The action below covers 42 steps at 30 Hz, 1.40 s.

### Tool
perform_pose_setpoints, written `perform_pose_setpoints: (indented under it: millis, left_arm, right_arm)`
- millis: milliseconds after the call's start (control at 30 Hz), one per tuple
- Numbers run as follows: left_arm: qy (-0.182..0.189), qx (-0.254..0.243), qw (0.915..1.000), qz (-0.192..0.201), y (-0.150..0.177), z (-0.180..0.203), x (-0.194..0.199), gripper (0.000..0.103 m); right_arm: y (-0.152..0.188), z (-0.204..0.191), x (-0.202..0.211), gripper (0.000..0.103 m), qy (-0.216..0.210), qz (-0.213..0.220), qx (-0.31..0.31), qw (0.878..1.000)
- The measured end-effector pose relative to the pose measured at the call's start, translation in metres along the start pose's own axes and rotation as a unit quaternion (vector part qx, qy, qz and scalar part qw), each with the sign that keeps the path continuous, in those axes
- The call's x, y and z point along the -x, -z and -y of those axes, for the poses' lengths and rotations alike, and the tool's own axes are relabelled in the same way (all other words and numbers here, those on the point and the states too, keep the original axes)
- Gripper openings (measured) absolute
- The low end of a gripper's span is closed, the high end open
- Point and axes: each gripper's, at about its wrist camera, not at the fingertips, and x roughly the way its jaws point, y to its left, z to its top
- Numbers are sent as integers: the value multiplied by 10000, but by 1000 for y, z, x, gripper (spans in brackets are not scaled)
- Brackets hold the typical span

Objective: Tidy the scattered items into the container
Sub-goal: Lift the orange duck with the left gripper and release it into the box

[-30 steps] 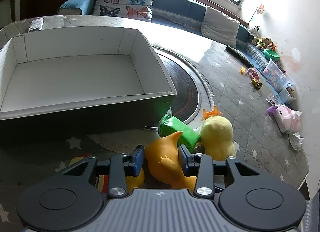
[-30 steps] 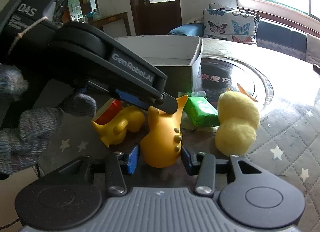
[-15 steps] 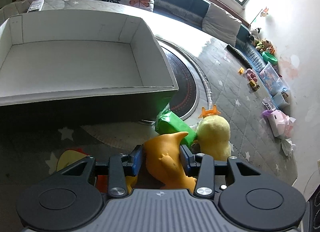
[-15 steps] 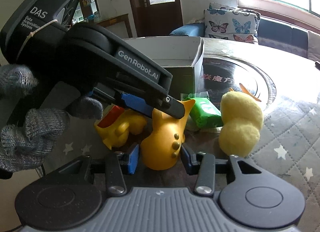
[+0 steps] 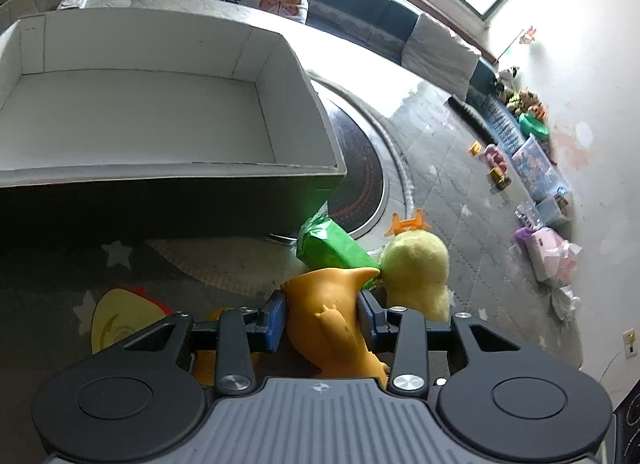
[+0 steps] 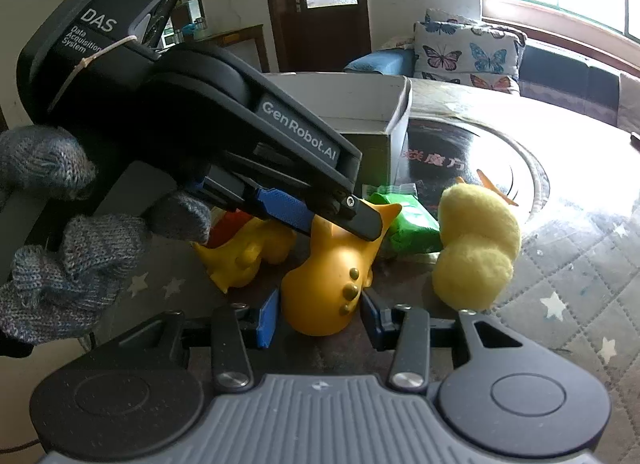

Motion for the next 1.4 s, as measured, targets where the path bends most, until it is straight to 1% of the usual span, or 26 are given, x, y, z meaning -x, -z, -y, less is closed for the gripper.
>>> perform_pose_setpoints:
  millis: [133,300,367,467,567,700,867,1000,1167,1267,1400]
  left_arm:
    - [-4,-49,9995,310,-5,5,21,41]
    - [-20,-80,9965,832,-25,10,49,41]
    - [-47,-51,9947,1024,-39,9,56,41]
    - [-88,44,9930,1174,-60,5,59,41]
    - [-157,158,9919,1251,-82,-3,53,41]
    - [-248,330,9918,1210,-105,-17,39,41]
    - [-234,748,9926,930,-124,-45,12,41]
    - [-245,981,9921,737,-130,-64,-7,41]
    - [-148,1317,9899,496,-133,-86,-25,41]
    - [-169,1357,9896,440,-131,-89,-32,41]
    - [-131,1483,9883,324,-128,-93,-39,41]
  right_arm:
    - [-10,-8,9,43,-4,180,221,9996]
    - [-39,-14,17,43,-31,508,576,9970]
    - [-58,-15,14,43,-36,643,758,9950]
    - [-81,-15,2,43,-65,741,944,9928]
    - [-104,-14,-16,43,-136,708,1010,9923]
    - [-128,-8,-45,43,-236,523,1024,9931]
    - [-141,-1,-80,43,-365,165,984,9943]
    - [-145,0,-107,43,-419,-146,1036,9936]
    - [-143,-1,-132,43,-410,-470,1145,9915]
    - [-140,-6,-139,43,-333,-590,1190,9906]
    - [-139,-5,-142,44,-320,-600,1161,9909]
